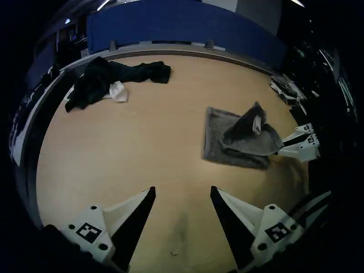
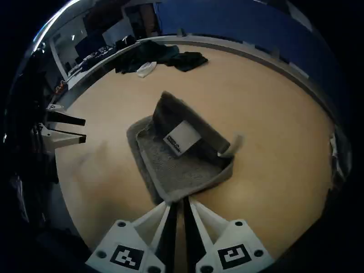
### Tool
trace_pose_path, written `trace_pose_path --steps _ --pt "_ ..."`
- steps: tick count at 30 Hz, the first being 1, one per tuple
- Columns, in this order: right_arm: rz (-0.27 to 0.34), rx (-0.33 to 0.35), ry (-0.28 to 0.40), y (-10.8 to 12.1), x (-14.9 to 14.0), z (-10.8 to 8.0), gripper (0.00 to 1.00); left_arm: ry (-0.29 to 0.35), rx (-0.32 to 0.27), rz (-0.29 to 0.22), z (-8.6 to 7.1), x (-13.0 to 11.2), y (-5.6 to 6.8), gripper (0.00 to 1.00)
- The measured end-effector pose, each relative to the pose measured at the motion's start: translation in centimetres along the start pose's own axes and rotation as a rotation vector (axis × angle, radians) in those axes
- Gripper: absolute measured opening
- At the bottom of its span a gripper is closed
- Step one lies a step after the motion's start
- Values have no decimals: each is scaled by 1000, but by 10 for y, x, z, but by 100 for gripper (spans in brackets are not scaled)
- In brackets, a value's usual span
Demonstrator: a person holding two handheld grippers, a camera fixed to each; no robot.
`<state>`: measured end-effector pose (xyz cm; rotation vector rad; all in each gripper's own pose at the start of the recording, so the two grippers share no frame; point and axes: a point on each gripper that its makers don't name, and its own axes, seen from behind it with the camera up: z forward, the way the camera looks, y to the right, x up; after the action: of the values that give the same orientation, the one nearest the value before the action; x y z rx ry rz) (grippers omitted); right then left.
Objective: Fold towel
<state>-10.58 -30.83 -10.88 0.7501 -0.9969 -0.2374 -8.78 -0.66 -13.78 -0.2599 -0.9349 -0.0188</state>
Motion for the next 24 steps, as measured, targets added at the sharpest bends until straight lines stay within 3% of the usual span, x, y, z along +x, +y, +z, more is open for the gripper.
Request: trace_pose_path --steps 24 --pt "-107 -6 36 17 66 23 7 21 10 -17 -5 7 -5 89"
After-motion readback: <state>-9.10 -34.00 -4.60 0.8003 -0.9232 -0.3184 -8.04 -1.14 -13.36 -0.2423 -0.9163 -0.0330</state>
